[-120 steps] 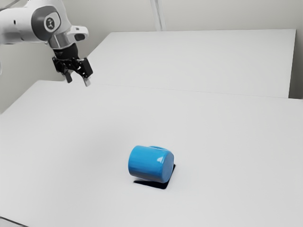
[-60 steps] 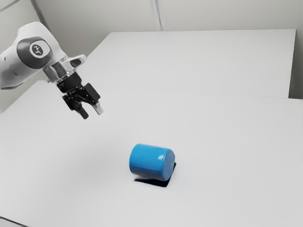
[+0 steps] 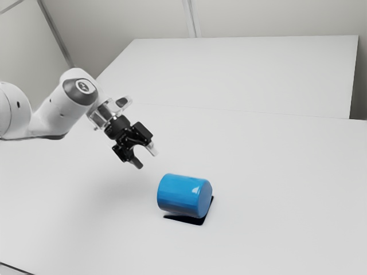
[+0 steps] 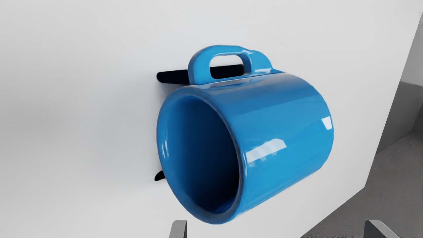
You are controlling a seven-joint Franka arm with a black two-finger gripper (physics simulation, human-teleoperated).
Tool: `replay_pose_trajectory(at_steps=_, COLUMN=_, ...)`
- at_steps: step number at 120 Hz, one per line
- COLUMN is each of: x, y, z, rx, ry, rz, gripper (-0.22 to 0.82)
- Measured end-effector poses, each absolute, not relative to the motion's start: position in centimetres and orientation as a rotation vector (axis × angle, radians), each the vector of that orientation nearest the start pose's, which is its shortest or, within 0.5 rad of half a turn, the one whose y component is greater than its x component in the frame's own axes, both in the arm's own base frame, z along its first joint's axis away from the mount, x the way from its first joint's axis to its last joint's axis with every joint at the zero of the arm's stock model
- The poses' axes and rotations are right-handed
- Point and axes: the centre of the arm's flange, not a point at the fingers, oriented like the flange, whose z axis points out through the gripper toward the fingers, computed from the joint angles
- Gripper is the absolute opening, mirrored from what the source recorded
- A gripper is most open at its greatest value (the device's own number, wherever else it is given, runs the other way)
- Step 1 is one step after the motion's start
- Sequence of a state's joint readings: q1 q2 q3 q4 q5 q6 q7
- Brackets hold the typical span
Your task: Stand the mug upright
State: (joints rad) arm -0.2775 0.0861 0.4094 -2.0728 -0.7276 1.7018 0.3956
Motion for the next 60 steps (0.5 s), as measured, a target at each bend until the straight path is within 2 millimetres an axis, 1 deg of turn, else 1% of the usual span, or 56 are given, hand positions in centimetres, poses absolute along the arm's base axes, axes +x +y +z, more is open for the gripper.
replay_pose_trajectory(at_steps=13, x=51.3, y=0.1, z=36.2, rx=2.339, ry=0.037, rz=-0.319, gripper=0.58)
replay_pose_trajectory(at_steps=23, x=51.0, y=0.0, z=35.0, rx=2.319, ry=0.047, rz=-0.322, gripper=0.58)
replay_pose_trajectory(at_steps=48, x=50.6, y=-1.2, z=33.3, rx=2.290, ry=0.021, rz=-0.329, gripper=0.58)
replay_pose_trajectory(at_steps=60, x=50.5, y=-2.5, z=32.7, rx=2.278, ry=-0.006, rz=-0.339, gripper=0.58)
